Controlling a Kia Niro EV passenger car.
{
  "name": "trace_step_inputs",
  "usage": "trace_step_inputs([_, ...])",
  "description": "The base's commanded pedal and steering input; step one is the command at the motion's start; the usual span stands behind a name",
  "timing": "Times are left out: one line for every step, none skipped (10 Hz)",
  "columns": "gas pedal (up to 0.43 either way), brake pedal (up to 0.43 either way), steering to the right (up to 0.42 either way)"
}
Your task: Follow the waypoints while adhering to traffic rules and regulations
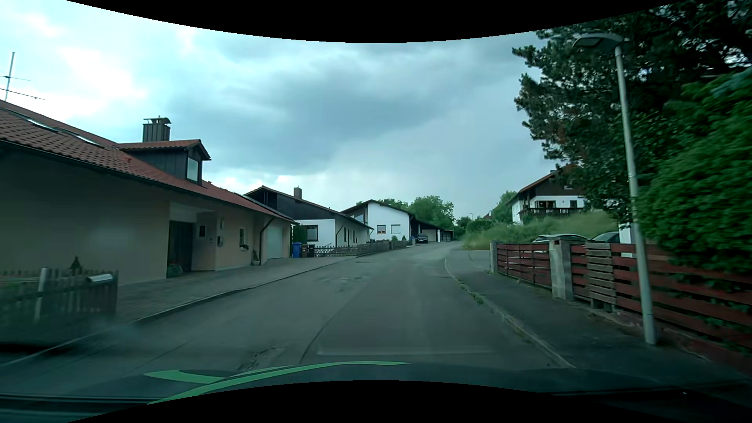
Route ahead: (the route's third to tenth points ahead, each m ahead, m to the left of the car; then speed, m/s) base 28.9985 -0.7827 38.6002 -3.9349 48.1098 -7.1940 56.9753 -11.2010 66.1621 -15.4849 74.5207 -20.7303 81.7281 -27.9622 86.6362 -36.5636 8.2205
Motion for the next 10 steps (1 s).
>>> trace_step_inputs([0.079, 0.0, 0.035])
trace_step_inputs([0.087, 0.0, 0.035])
trace_step_inputs([0.098, 0.0, 0.035])
trace_step_inputs([0.098, 0.0, 0.035])
trace_step_inputs([0.098, 0.0, 0.035])
trace_step_inputs([0.098, 0.0, 0.035])
trace_step_inputs([0.098, 0.0, 0.035])
trace_step_inputs([0.098, 0.0, 0.035])
trace_step_inputs([0.098, 0.0, 0.034])
trace_step_inputs([0.098, 0.0, 0.035])
